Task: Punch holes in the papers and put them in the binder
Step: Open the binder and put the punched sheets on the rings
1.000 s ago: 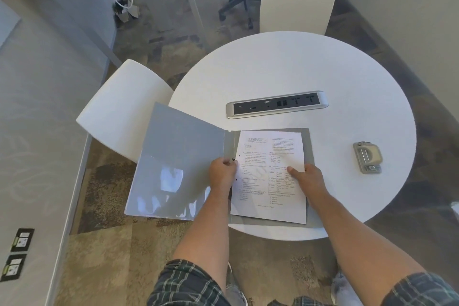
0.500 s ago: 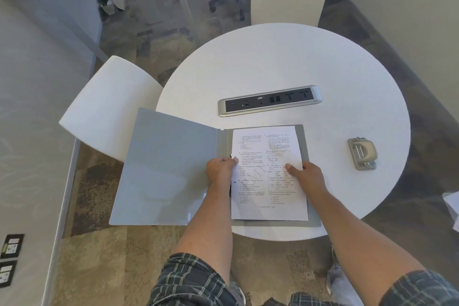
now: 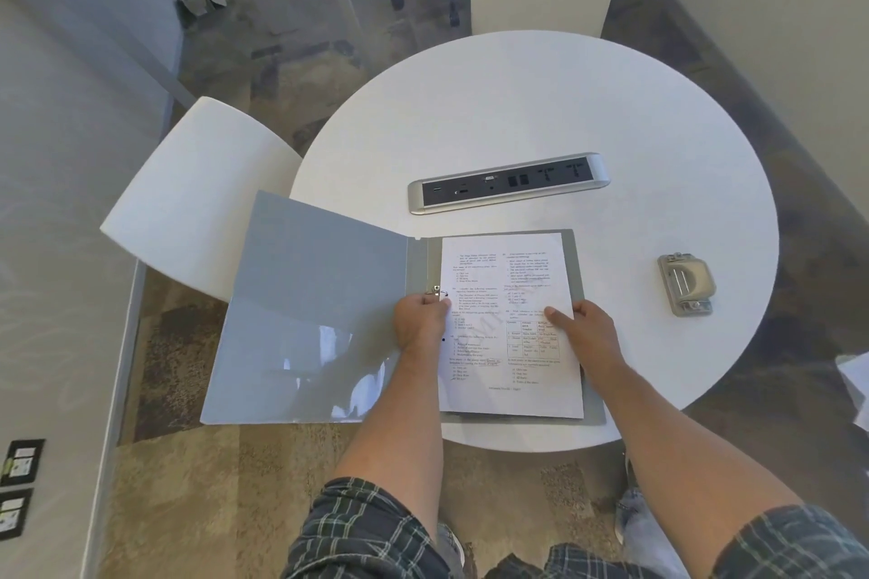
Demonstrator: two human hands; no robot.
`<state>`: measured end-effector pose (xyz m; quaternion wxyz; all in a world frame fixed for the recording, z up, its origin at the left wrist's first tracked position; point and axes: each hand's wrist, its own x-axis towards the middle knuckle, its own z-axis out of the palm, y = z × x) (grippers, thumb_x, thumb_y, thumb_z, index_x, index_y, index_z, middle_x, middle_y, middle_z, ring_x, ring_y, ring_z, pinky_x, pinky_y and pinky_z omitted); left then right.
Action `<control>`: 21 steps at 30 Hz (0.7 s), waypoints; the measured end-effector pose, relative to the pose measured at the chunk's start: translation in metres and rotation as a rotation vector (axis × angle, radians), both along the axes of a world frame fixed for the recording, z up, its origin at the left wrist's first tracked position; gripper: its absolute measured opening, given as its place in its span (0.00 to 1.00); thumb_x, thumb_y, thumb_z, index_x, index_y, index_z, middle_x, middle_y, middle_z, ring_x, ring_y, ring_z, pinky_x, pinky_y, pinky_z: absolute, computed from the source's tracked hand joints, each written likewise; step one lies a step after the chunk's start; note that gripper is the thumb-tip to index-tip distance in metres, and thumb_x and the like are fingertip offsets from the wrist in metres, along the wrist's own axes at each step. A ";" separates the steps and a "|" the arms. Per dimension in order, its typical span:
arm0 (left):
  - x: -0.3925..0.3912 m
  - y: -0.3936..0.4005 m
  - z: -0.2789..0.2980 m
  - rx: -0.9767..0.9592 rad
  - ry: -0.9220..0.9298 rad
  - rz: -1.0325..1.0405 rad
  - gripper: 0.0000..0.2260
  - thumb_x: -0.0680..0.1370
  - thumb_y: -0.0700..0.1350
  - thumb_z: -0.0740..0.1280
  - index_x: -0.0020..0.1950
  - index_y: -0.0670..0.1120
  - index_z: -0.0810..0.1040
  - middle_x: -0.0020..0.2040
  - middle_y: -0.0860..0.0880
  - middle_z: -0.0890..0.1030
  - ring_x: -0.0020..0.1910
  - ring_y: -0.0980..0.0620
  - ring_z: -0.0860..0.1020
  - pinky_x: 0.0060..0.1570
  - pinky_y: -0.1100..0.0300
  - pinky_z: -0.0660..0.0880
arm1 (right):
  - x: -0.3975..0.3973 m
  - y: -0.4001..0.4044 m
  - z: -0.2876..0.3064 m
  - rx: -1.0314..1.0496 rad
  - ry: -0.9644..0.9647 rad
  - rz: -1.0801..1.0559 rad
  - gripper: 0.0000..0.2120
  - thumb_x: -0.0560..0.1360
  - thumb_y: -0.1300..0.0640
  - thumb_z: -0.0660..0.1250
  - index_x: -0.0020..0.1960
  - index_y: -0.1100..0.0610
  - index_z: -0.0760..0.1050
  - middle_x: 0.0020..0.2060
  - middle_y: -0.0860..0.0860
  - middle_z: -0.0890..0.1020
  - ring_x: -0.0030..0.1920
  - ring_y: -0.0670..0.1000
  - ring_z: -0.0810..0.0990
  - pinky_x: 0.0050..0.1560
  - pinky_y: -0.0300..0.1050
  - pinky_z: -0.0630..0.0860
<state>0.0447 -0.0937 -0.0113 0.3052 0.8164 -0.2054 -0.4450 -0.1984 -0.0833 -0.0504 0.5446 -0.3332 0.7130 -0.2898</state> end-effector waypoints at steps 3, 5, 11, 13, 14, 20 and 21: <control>0.005 0.001 0.001 0.014 -0.025 -0.072 0.08 0.70 0.45 0.78 0.39 0.49 0.80 0.42 0.48 0.86 0.41 0.41 0.86 0.45 0.41 0.84 | -0.001 0.003 0.002 -0.035 -0.046 -0.007 0.13 0.74 0.54 0.77 0.53 0.58 0.78 0.47 0.50 0.87 0.44 0.50 0.87 0.44 0.48 0.83; 0.011 0.002 0.002 0.037 -0.048 -0.163 0.09 0.66 0.47 0.80 0.40 0.49 0.81 0.42 0.50 0.87 0.42 0.43 0.86 0.46 0.41 0.84 | -0.001 0.003 0.001 -0.036 -0.043 -0.009 0.14 0.73 0.53 0.77 0.54 0.58 0.78 0.48 0.50 0.87 0.45 0.50 0.87 0.47 0.49 0.83; 0.028 0.012 0.012 0.073 -0.132 -0.456 0.12 0.66 0.41 0.82 0.42 0.48 0.82 0.40 0.49 0.86 0.46 0.46 0.86 0.53 0.48 0.83 | -0.002 0.004 0.001 -0.035 -0.090 -0.031 0.16 0.72 0.53 0.78 0.54 0.57 0.78 0.47 0.49 0.87 0.45 0.52 0.87 0.50 0.53 0.84; 0.032 0.015 0.013 0.076 -0.144 -0.494 0.13 0.65 0.39 0.82 0.45 0.47 0.82 0.40 0.48 0.86 0.45 0.46 0.86 0.53 0.48 0.83 | -0.001 0.005 0.005 -0.034 -0.148 -0.062 0.16 0.71 0.56 0.78 0.55 0.58 0.77 0.47 0.50 0.88 0.44 0.52 0.88 0.47 0.51 0.83; 0.033 0.017 0.015 0.074 -0.156 -0.502 0.14 0.65 0.38 0.82 0.46 0.46 0.82 0.40 0.48 0.86 0.45 0.47 0.86 0.52 0.48 0.83 | -0.002 0.005 0.007 -0.036 -0.168 -0.080 0.16 0.71 0.59 0.78 0.55 0.59 0.77 0.47 0.51 0.88 0.43 0.51 0.88 0.45 0.50 0.83; 0.026 0.032 0.016 0.052 -0.250 -0.476 0.07 0.71 0.43 0.80 0.41 0.44 0.84 0.41 0.51 0.85 0.39 0.51 0.83 0.44 0.53 0.83 | -0.005 0.011 0.008 -0.064 -0.188 -0.140 0.20 0.72 0.64 0.77 0.61 0.59 0.74 0.50 0.53 0.86 0.44 0.53 0.87 0.44 0.50 0.83; 0.025 0.034 0.015 0.050 -0.254 -0.478 0.06 0.71 0.44 0.80 0.41 0.45 0.84 0.41 0.52 0.85 0.39 0.52 0.83 0.44 0.54 0.83 | -0.005 0.012 0.008 -0.076 -0.168 -0.134 0.21 0.72 0.63 0.77 0.62 0.58 0.74 0.50 0.52 0.86 0.44 0.53 0.87 0.44 0.50 0.83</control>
